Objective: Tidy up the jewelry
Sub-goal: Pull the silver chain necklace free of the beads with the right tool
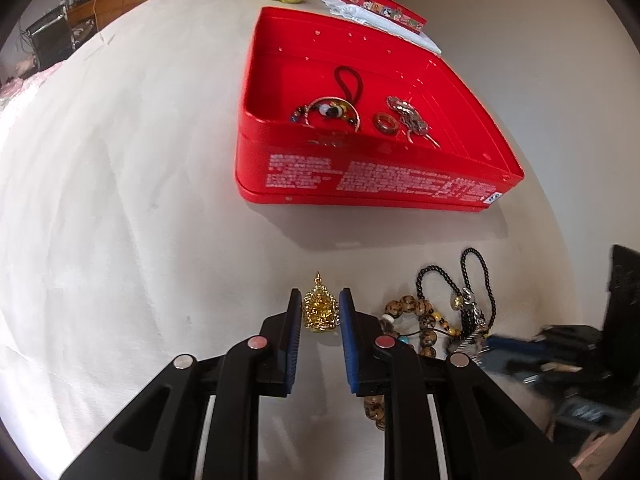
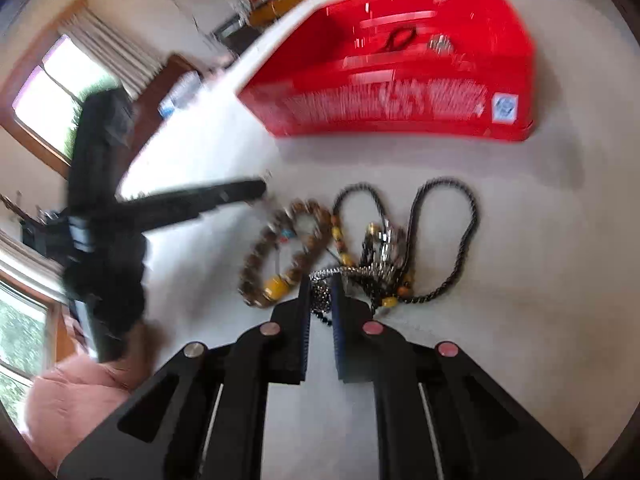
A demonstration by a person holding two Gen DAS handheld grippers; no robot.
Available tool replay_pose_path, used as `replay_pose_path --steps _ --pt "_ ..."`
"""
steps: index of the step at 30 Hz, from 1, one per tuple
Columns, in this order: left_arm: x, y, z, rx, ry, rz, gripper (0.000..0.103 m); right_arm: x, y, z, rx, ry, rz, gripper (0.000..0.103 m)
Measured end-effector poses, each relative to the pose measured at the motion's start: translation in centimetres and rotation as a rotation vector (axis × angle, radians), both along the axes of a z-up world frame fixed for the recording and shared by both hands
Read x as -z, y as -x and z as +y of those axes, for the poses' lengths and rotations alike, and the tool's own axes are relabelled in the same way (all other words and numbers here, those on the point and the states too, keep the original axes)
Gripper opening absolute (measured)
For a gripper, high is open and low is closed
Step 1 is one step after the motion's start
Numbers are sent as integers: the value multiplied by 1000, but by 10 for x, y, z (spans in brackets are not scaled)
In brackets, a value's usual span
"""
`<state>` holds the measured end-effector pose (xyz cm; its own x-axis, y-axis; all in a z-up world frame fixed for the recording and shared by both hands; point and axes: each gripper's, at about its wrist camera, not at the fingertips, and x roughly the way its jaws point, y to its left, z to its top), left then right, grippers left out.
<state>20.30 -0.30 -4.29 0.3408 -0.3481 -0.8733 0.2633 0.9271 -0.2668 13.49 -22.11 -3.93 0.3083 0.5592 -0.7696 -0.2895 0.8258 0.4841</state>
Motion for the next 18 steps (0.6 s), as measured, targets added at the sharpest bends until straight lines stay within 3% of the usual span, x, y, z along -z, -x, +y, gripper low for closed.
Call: replay_pose_path --steps 6,18 --pt "0 2 -3 -5 -19 -18 19 -44 3 -28 31 -177 -100 8" --pt "12 -2 -16 13 -65 -19 19 -104 8 -45 35 -295 -302 8"
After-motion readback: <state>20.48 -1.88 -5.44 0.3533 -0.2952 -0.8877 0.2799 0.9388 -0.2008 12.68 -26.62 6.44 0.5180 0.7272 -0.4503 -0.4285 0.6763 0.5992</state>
